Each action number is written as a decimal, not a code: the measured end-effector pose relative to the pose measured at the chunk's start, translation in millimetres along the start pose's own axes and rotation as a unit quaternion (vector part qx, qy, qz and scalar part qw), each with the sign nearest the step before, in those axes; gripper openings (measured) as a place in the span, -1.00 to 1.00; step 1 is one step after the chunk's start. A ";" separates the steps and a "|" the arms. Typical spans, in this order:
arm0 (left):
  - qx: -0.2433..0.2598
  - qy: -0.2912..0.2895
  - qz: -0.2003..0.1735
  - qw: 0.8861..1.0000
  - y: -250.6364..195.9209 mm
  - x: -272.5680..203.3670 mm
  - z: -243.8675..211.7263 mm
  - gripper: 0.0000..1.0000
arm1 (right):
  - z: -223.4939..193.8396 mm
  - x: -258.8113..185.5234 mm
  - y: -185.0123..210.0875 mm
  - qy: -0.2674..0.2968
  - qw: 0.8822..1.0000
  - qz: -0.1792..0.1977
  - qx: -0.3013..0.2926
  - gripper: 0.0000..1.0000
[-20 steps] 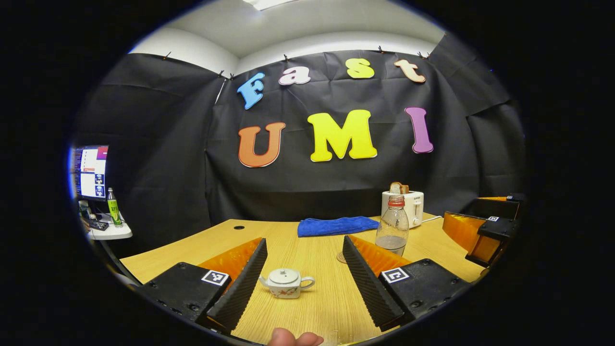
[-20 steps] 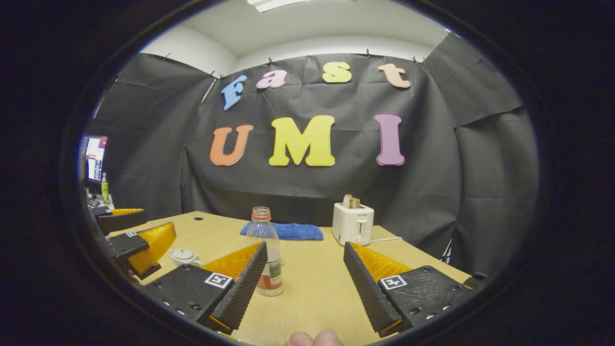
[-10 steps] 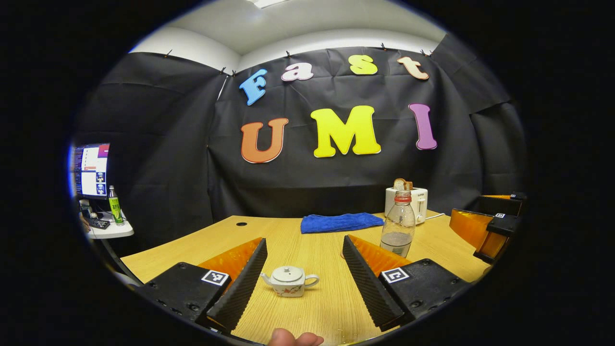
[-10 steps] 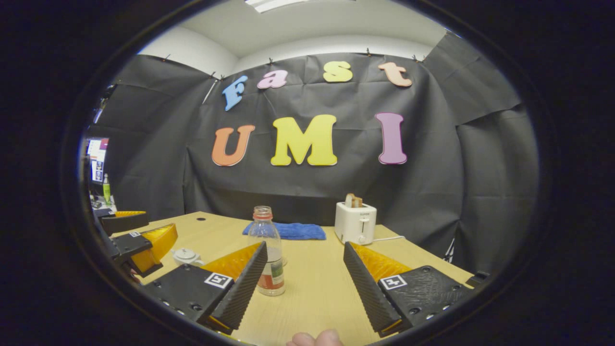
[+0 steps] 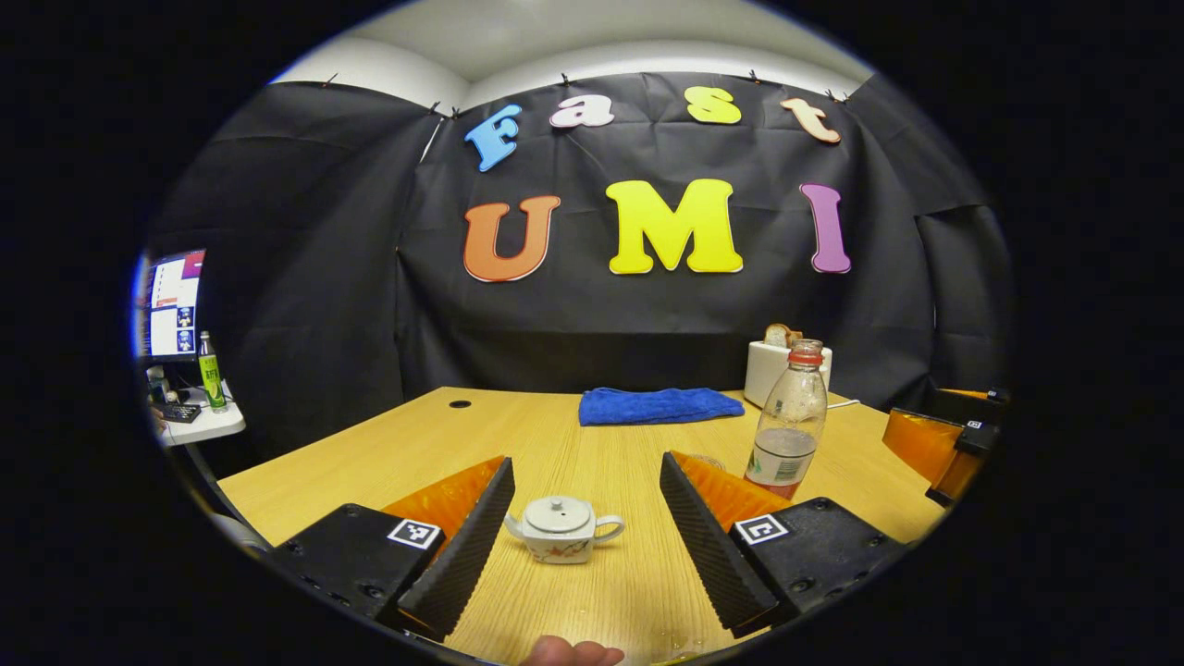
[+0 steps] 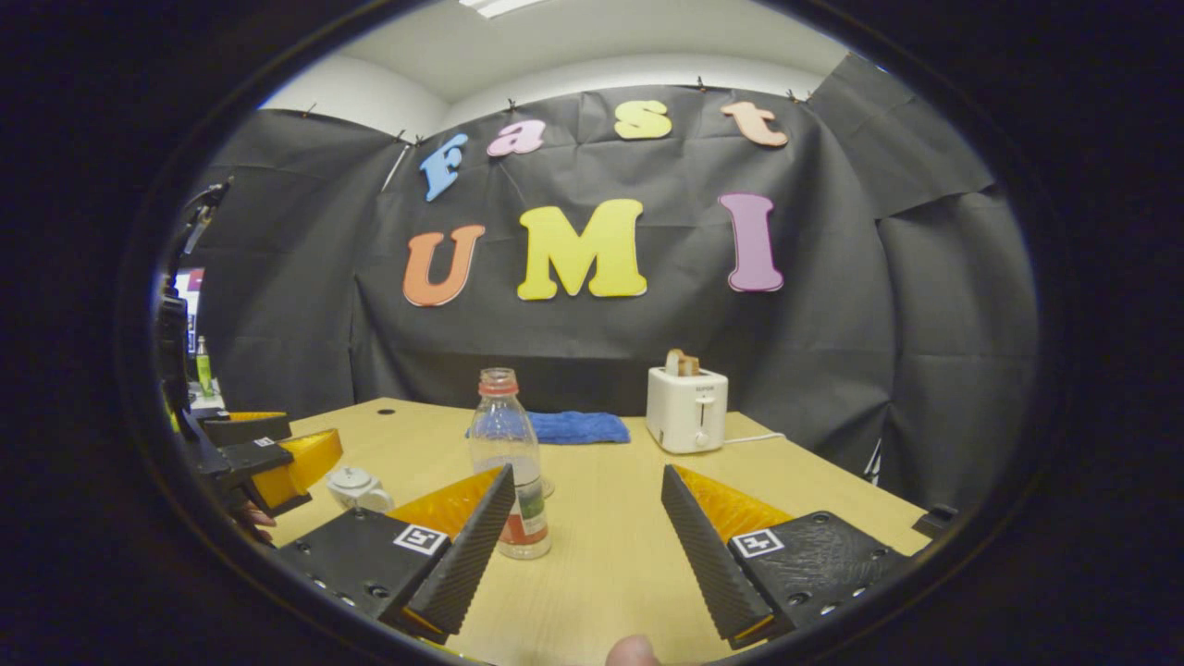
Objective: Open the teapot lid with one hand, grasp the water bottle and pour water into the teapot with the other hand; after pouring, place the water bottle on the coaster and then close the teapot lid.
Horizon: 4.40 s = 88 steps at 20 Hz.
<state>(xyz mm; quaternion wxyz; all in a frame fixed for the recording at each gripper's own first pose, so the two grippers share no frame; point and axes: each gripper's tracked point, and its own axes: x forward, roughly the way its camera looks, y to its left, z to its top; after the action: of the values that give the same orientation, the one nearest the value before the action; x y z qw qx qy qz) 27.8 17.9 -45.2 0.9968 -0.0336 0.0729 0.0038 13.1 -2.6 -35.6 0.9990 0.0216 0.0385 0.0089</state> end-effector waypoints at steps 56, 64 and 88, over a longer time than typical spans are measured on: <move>0.023 0.055 -0.028 0.998 41.4 45.1 -12.1 -0.94 | -58.2 59.9 64.2 0.096 0.987 0.126 -0.002 0.96; 0.009 0.045 -0.021 0.999 64.3 31.0 -5.7 -0.94 | -44.2 88.1 73.2 0.084 0.991 0.105 0.014 0.94; -0.006 0.011 -0.015 1.000 120.4 17.6 7.9 -0.94 | -15.0 116.1 123.1 0.033 0.903 0.122 -0.410 0.41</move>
<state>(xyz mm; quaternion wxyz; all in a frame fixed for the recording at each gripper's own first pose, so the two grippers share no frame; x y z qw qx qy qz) 44.9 138.6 -48.0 0.9956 -0.0407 0.0836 -0.0108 125.7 123.3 -54.0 0.9089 -0.3859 0.0610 0.1460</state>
